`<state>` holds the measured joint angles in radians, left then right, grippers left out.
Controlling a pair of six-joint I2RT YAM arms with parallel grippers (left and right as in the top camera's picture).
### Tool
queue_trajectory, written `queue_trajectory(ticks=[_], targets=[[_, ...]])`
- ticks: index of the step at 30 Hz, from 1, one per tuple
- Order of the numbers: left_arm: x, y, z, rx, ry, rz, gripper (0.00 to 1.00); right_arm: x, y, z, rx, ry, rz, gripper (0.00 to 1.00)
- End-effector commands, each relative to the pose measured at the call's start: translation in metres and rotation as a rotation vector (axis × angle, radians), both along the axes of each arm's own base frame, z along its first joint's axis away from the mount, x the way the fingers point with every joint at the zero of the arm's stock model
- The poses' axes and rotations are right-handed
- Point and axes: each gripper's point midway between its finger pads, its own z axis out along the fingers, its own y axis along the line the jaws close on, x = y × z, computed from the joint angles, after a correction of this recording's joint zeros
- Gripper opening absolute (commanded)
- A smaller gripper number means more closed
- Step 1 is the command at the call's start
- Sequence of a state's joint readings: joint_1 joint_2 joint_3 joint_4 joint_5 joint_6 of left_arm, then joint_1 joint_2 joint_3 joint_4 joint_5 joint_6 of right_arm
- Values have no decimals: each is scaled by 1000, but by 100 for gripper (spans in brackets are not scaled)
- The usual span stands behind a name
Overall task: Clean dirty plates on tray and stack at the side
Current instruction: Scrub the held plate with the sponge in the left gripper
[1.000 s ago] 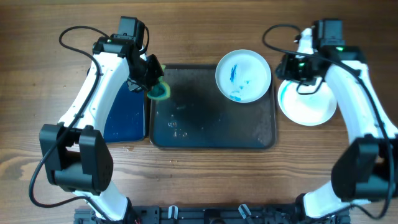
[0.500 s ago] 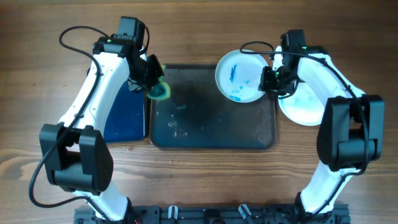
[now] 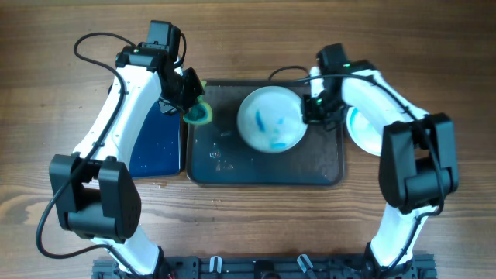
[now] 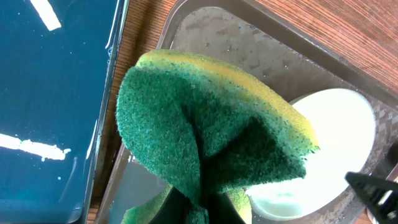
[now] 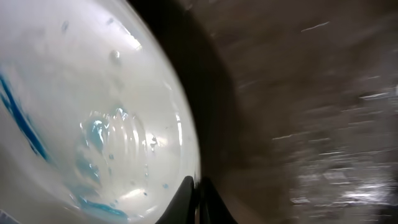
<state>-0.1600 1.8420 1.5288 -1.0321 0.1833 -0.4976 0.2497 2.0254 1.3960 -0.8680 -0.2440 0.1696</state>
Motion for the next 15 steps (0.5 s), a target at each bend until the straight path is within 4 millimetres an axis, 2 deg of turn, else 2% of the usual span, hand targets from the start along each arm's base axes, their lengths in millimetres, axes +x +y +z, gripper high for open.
queue_trajectory(ticks=[1, 2, 3, 4, 6, 7, 9, 10, 12, 15], targets=[[1, 0, 7, 6, -21, -19, 4, -20, 30, -7, 15, 54, 51, 4], [0, 0, 7, 7, -18, -19, 4, -21, 33, -7, 14, 57, 41, 5], [0, 0, 7, 7, -17, -19, 4, -20, 34, -7, 16, 51, 43, 12], [0, 0, 7, 7, -17, -19, 4, -17, 35, -7, 19, 36, 52, 28], [0, -1, 7, 0, -18, -20, 4, -8, 34, -7, 13, -21, 126, 47], [0, -2, 7, -4, -17, -21, 4, -3, 35, -6, 17, -60, 188, 52], [0, -2, 7, -5, -17, -21, 4, 3, 40, -5, 38, -113, 282, 52], [0, -2, 7, -5, -17, -21, 4, 4, 45, -6, 60, -125, 313, 47], [0, -2, 7, -5, -17, -21, 4, 1, 55, -7, 112, -117, 340, 39], [1, -2, 7, -8, -21, -13, 4, -9, 67, -18, 157, -73, 354, 36]])
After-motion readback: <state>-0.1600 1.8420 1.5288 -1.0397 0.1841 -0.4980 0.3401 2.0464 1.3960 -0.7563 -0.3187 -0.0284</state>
